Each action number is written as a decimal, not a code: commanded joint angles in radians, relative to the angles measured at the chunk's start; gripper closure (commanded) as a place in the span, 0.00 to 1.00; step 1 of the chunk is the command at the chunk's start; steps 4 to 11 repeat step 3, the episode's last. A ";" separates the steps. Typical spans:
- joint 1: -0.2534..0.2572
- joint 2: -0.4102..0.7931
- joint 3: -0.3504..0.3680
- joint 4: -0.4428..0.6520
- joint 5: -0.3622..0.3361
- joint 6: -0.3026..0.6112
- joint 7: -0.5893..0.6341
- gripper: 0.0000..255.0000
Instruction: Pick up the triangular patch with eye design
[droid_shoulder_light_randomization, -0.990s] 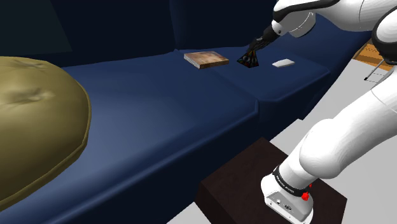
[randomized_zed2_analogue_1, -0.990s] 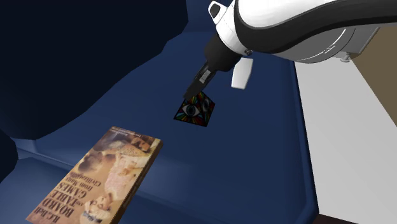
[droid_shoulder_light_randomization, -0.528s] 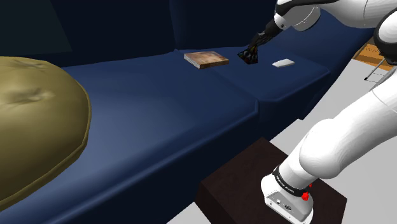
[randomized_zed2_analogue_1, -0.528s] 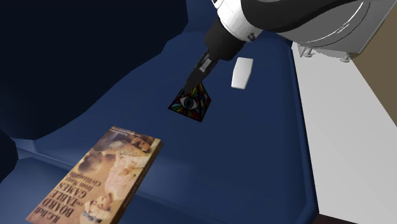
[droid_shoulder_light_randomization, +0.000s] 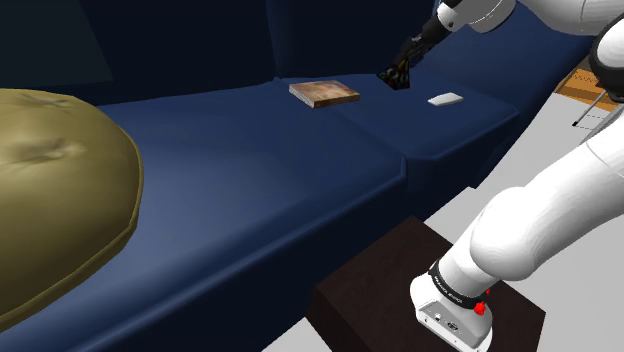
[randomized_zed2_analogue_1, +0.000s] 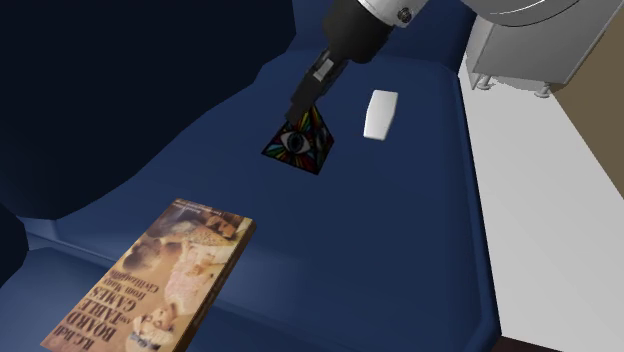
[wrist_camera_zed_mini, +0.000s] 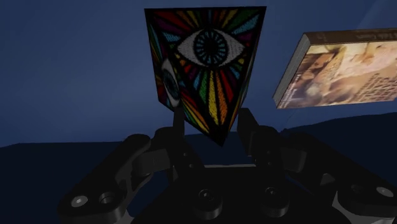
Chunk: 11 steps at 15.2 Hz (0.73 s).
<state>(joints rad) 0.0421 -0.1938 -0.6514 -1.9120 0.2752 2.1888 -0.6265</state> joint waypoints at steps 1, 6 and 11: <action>0.000 0.002 0.000 0.029 -0.004 -0.027 0.009 1.00; 0.000 0.002 0.000 0.031 -0.004 -0.029 0.009 1.00; 0.000 0.002 0.000 0.031 -0.004 -0.029 0.009 1.00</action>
